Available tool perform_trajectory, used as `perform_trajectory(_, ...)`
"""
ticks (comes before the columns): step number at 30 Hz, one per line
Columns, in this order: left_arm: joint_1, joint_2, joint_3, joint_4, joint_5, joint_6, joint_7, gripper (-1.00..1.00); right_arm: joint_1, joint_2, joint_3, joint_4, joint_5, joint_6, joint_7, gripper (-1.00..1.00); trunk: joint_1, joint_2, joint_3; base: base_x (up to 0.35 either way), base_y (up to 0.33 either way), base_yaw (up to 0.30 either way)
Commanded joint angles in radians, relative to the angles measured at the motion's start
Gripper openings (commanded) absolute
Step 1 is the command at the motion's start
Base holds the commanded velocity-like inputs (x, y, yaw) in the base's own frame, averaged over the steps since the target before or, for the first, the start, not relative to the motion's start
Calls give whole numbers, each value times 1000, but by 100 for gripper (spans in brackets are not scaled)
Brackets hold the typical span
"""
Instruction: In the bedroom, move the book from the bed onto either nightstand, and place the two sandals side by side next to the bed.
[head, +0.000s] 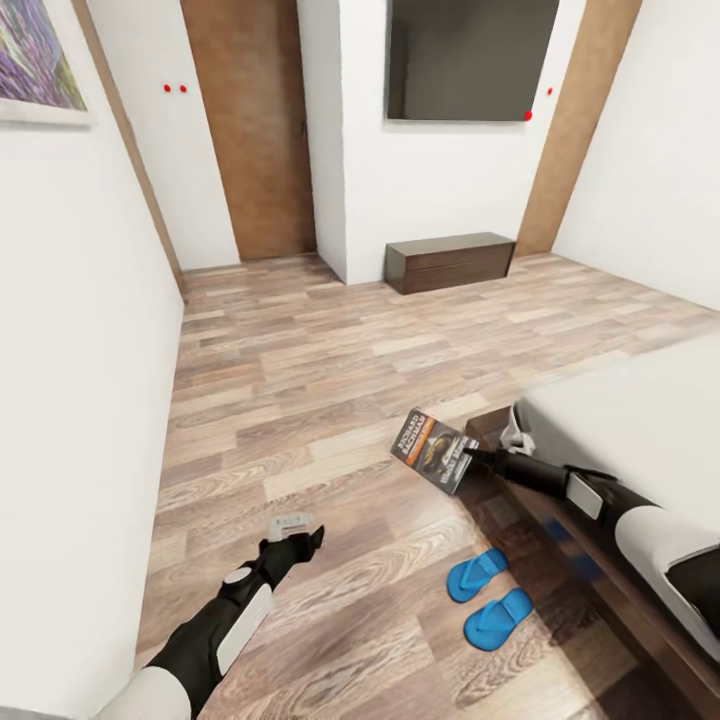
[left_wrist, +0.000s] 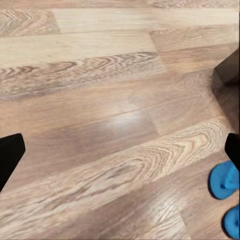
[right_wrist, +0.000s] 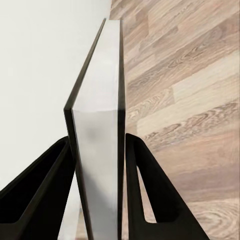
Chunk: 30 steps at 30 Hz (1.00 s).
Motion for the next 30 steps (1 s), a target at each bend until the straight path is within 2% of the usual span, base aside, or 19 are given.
perform_trajectory(1,0,0,0,-9,-1,0,0,100,0,0,2,1,-2,-1,1,-100,0,0,0,0,0,273)
perform_trajectory(6,0,6,-1,-36,-2,-1,-7,100,0,0,21,0,0,-3,2,-100,0,0,0,0,0,273)
perform_trajectory(14,0,11,-3,-36,-8,-1,-9,100,0,0,25,1,0,-7,-1,-100,0,0,0,54,-24,224)
perform_trajectory(26,0,13,-3,-30,-9,0,-9,100,0,0,25,2,-1,-9,-4,-100,0,0,0,271,-83,39)
perform_trajectory(30,0,13,-3,-29,-9,0,-8,100,0,-1,23,2,-1,-9,-2,-100,0,0,0,279,0,223)
